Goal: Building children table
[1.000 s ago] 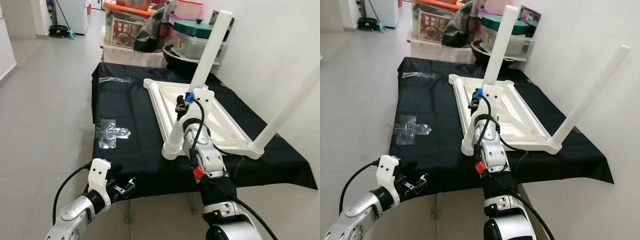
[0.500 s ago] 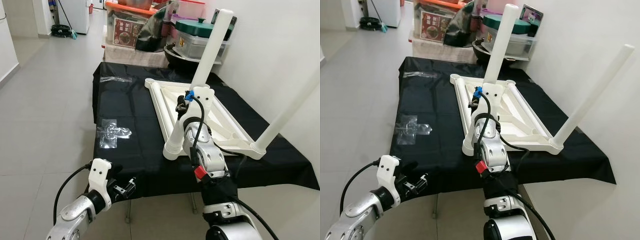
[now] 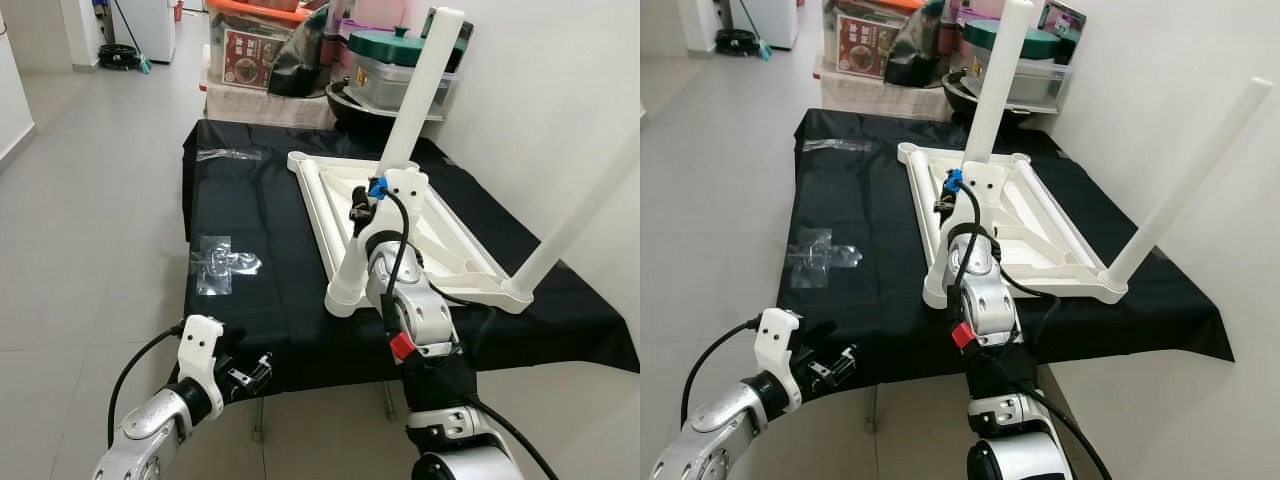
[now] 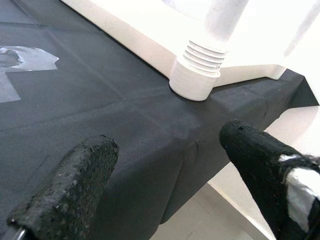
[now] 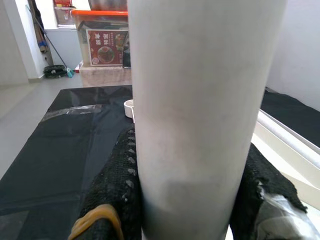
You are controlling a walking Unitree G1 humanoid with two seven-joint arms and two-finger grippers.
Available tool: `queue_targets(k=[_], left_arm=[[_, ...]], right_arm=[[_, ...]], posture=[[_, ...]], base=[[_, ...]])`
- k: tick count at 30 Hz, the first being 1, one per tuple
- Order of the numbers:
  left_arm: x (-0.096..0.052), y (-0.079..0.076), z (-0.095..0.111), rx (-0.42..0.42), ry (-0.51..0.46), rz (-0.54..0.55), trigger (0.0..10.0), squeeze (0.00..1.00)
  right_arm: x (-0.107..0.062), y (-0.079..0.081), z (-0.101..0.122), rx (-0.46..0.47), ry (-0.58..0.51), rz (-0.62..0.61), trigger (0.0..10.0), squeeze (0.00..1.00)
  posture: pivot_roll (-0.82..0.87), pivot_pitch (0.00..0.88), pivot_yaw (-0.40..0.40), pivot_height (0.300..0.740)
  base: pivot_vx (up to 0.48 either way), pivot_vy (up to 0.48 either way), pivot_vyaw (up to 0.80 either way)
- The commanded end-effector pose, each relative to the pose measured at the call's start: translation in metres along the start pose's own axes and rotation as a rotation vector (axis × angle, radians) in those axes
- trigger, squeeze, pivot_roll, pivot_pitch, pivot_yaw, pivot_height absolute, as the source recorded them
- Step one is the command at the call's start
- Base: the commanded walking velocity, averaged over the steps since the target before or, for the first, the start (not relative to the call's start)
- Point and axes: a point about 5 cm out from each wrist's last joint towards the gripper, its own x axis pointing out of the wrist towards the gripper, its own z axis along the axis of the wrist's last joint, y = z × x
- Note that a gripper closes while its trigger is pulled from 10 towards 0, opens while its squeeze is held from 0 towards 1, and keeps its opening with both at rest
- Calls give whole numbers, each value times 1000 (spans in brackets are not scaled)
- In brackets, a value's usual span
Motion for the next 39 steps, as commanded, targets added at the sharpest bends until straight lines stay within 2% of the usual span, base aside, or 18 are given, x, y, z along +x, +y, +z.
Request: queue_targets(k=[1, 17, 30, 39], left_arm=[[3, -3, -2, 3, 4, -18, 10000, 0], [3, -3, 0, 2, -4, -24, 10000, 0], [2, -3, 3, -8, -25, -26, 10000, 0], [2, -3, 2, -9, -24, -30, 10000, 0]], right_arm=[[-2, -6, -22, -18, 106, -18, 10000, 0], [0, -6, -11, -9, 73, -10, 10000, 0], [0, -5, -12, -2, 76, -3, 10000, 0], [3, -7, -1, 1, 43, -10, 10000, 0]], posture=[[42, 0, -172, 740], [42, 0, -166, 740], [44, 0, -164, 740], [39, 0, -162, 740]], base=[[0, 0, 0], [0, 0, 0], [0, 0, 0], [0, 0, 0]])
